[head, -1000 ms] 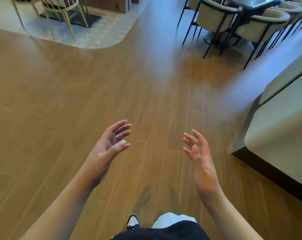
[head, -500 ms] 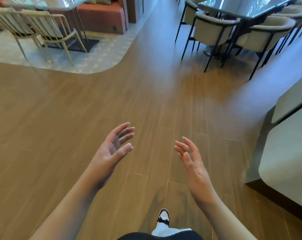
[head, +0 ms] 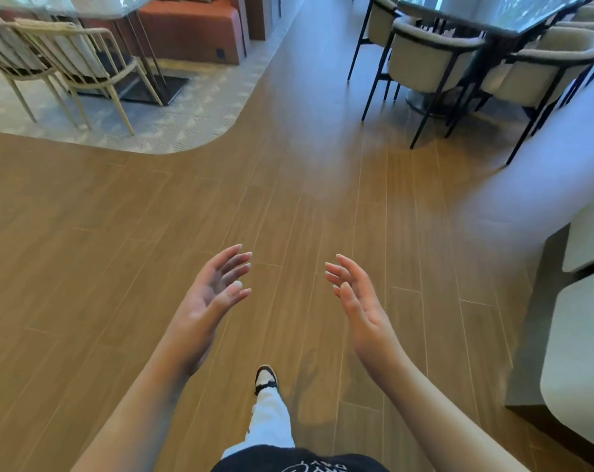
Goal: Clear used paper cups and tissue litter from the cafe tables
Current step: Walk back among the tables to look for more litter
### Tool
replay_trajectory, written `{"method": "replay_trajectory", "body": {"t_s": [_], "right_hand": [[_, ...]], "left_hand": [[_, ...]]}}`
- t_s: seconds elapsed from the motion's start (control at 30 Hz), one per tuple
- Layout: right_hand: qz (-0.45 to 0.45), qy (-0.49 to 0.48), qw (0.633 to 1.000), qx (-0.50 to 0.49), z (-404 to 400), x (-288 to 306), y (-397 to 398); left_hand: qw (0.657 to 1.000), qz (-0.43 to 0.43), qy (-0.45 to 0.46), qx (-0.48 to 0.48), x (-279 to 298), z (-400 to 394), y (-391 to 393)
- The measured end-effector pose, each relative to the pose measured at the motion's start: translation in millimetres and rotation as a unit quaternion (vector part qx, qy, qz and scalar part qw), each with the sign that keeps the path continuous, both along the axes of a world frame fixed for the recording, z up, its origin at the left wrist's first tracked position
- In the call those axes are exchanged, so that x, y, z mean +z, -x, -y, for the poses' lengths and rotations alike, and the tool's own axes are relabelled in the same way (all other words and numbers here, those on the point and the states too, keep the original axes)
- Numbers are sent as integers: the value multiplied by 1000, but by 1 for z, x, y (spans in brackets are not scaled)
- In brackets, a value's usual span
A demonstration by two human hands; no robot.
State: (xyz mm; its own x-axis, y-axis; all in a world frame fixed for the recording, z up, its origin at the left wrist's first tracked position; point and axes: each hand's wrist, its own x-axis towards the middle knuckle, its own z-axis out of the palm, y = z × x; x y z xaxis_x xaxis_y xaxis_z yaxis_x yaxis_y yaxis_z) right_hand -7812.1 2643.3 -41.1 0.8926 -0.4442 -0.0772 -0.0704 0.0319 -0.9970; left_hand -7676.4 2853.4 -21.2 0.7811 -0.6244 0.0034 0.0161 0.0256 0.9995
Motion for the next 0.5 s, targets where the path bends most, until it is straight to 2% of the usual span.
{"method": "replay_trajectory", "body": {"t_s": [0.27,0.5], "right_hand": [[4,18,1000,-19,37,13,-160],[-7,32,998,-46,98,14,-248]], "left_hand": [[997,46,-50,-22,3,16,-155],[996,51,-49,-52,8,81,-261]]}}
